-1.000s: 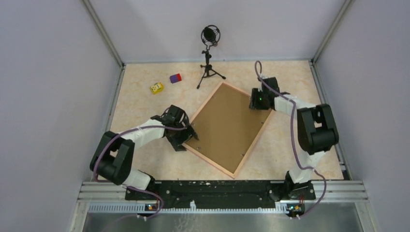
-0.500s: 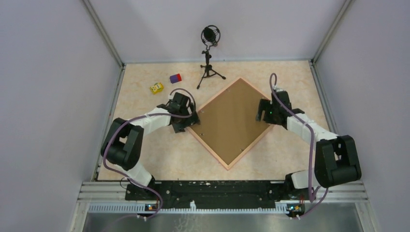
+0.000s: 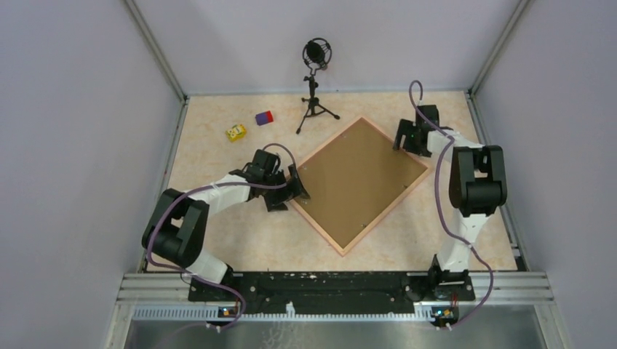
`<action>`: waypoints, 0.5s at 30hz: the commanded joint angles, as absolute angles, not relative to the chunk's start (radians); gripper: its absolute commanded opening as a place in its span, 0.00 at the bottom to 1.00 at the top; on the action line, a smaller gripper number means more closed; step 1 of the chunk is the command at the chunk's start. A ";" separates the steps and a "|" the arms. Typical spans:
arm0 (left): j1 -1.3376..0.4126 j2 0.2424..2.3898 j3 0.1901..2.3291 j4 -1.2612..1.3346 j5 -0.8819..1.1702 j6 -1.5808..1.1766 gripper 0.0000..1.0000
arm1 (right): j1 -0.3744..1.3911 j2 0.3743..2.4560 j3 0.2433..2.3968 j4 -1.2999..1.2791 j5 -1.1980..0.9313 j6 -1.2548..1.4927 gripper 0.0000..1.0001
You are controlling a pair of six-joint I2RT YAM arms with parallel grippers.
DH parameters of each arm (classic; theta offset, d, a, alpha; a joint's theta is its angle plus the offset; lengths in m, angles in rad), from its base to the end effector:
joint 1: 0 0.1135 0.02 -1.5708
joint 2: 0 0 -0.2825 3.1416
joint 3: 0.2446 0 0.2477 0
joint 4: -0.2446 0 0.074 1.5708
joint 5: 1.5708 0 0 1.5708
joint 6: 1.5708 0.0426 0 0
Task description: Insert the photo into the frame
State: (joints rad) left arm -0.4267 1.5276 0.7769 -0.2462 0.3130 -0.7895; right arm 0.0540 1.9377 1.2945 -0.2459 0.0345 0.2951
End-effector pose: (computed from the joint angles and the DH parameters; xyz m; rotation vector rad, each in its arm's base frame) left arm 0.2555 -0.1306 0.1795 -0.3676 2.7090 -0.8141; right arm 0.4225 0.0214 0.1905 0.3111 2.4426 0.1098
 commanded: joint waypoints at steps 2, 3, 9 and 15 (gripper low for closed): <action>-0.420 1.637 0.863 -0.298 0.303 -0.716 0.99 | 0.037 1.891 1.208 -0.275 -0.040 0.298 0.59; -0.417 1.659 0.884 -0.312 0.288 -0.709 0.99 | 0.038 1.865 1.169 -0.271 -0.044 0.315 0.48; -0.399 1.806 1.003 -0.384 0.171 -0.661 0.95 | 0.074 1.669 0.855 -0.192 -0.046 0.408 0.23; -0.393 1.784 1.056 -0.418 0.100 -0.599 0.95 | 0.076 1.502 0.692 -0.214 0.025 0.423 0.19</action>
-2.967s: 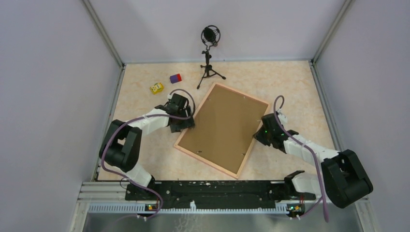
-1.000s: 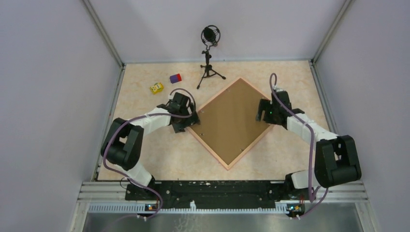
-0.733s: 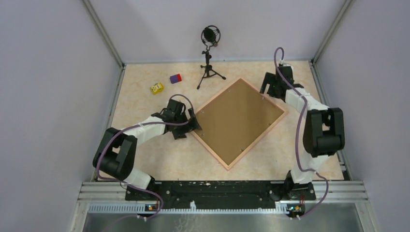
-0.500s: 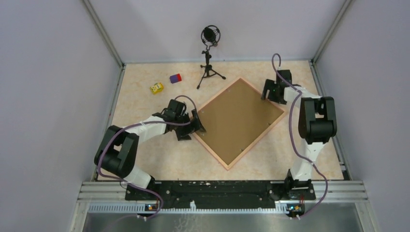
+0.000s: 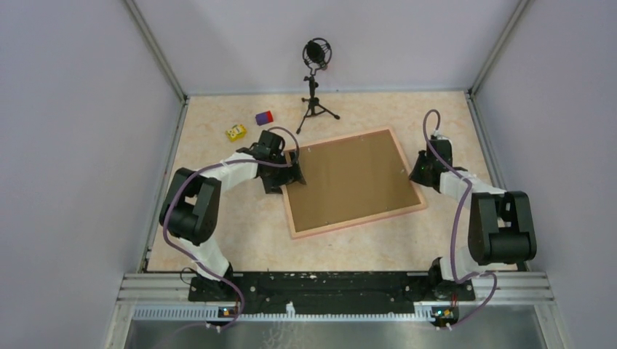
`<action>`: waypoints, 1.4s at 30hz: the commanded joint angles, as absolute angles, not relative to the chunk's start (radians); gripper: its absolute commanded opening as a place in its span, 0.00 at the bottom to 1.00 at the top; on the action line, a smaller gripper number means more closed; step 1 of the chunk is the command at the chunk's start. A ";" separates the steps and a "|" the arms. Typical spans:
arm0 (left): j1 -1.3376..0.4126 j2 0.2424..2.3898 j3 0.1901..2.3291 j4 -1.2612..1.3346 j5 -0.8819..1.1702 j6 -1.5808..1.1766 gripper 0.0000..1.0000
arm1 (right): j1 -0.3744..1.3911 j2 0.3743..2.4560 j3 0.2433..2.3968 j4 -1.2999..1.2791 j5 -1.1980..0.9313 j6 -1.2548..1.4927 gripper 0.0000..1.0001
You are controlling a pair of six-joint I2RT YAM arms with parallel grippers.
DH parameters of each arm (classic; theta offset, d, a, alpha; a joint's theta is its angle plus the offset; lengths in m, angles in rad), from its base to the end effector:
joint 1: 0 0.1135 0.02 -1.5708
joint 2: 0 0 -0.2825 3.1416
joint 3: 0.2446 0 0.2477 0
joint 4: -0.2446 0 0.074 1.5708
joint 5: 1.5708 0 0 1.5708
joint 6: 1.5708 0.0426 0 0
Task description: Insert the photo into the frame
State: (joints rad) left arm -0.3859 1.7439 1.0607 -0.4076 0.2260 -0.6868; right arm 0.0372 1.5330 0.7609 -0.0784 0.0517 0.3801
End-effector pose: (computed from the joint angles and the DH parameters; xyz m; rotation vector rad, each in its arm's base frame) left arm 0.3172 -0.1392 0.1841 -0.3400 2.7576 -0.6183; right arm 0.3001 0.0090 0.1835 0.4368 2.3841 0.1277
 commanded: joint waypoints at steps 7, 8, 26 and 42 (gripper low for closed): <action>-0.402 1.804 1.134 -0.528 -0.092 -0.642 0.86 | 0.077 1.535 0.732 -0.236 0.002 0.356 0.30; -0.402 1.824 1.157 -0.553 -0.119 -0.677 0.82 | 0.077 1.540 0.734 -0.237 0.003 0.351 0.30; -0.402 1.891 1.185 -0.580 -0.191 -0.774 0.60 | 0.077 1.516 0.716 -0.226 -0.026 0.333 0.29; -0.397 1.856 1.113 -0.476 -0.213 -0.696 0.02 | 0.086 1.494 0.704 -0.215 -0.032 0.338 0.34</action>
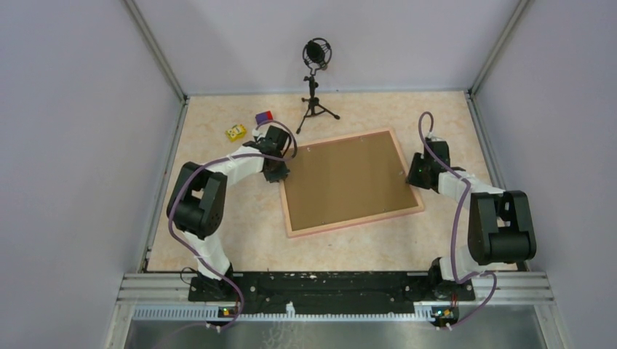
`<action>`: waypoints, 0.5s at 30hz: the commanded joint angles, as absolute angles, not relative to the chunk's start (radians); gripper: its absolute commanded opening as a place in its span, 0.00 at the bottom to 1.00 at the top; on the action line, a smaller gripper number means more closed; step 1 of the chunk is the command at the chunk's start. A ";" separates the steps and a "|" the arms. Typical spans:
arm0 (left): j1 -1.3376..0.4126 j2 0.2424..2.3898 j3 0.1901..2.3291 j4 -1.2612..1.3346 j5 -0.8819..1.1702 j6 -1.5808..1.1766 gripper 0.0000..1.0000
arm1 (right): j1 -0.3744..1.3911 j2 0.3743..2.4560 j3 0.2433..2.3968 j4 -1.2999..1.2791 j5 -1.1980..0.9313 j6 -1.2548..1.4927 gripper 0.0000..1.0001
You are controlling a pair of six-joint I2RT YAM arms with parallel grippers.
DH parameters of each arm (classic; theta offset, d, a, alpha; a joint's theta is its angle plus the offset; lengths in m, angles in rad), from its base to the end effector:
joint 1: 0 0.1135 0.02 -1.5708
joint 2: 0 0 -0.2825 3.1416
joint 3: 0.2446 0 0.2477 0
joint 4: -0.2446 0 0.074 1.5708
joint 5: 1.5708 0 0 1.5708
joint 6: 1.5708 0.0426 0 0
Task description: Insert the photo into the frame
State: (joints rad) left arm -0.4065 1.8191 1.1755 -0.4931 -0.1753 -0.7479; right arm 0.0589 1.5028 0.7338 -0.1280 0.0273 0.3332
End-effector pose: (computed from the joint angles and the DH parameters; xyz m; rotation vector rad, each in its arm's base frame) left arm 0.3395 -0.1381 0.1859 -0.5067 2.6336 -0.1252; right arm 0.2875 0.0158 0.1802 0.3497 2.4474 0.1356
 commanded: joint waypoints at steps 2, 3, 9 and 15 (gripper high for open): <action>-0.397 1.843 1.102 -0.448 -0.190 -0.673 0.01 | 0.091 1.495 0.706 -0.220 -0.025 0.344 0.39; -0.397 1.836 1.097 -0.436 -0.162 -0.657 0.01 | 0.096 1.496 0.710 -0.226 -0.014 0.350 0.41; -0.397 1.704 1.038 -0.418 -0.060 -0.562 0.60 | 0.166 1.525 0.757 -0.309 0.141 0.390 0.47; -0.427 1.348 0.908 -0.316 0.075 -0.435 0.91 | 0.193 1.522 0.797 -0.388 0.203 0.410 0.13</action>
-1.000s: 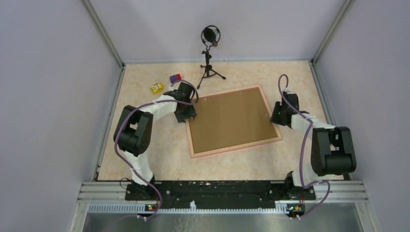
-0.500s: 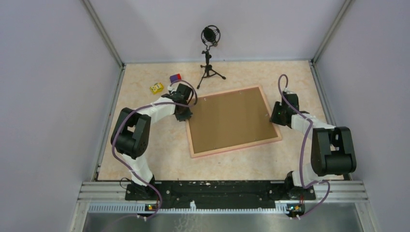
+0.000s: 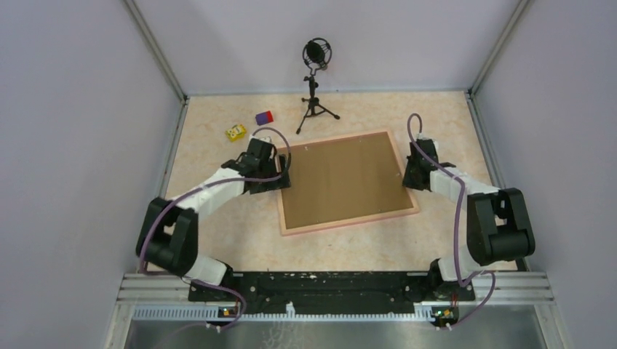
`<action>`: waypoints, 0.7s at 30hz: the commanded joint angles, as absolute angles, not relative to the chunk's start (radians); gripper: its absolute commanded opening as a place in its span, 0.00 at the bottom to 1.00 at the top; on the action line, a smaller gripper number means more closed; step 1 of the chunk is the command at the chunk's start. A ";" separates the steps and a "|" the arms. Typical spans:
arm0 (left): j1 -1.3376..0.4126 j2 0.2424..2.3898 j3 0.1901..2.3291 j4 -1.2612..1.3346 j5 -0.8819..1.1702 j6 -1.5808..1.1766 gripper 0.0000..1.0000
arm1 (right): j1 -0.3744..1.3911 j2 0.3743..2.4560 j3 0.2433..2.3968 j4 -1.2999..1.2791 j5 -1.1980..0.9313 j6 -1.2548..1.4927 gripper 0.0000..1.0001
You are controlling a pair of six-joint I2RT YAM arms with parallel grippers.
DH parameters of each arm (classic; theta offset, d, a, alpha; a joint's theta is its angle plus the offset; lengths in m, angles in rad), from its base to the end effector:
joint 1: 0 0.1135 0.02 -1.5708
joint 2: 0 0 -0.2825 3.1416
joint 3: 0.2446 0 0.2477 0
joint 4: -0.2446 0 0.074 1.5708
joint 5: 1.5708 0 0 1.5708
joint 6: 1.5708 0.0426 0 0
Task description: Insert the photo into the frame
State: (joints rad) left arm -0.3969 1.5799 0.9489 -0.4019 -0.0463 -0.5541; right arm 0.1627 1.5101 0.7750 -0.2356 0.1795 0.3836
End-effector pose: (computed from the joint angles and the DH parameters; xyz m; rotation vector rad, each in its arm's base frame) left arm 0.2883 -0.1187 0.2025 -0.2231 2.6196 -0.2776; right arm 0.2843 0.0390 0.1831 0.3472 2.4944 -0.0080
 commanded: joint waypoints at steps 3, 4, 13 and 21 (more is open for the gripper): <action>-0.604 1.248 0.903 -0.216 0.123 -0.315 0.98 | 0.204 1.454 0.822 -0.438 0.191 0.407 0.00; -0.713 1.235 0.912 -0.170 0.105 -0.247 0.99 | 0.204 1.431 0.831 -0.455 0.175 0.407 0.00; -1.397 1.346 0.750 0.288 -0.421 0.462 0.99 | 0.204 1.288 0.931 -0.627 0.069 0.412 0.00; -1.445 1.615 0.820 0.426 -0.552 0.720 0.99 | 0.205 1.190 0.981 -0.697 0.003 0.437 0.00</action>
State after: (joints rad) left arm -1.4216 1.5452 0.7670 0.2504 -0.4362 0.5266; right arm 0.2111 1.2533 0.9051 -0.6910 0.0460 0.3962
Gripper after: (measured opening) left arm 0.987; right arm 0.052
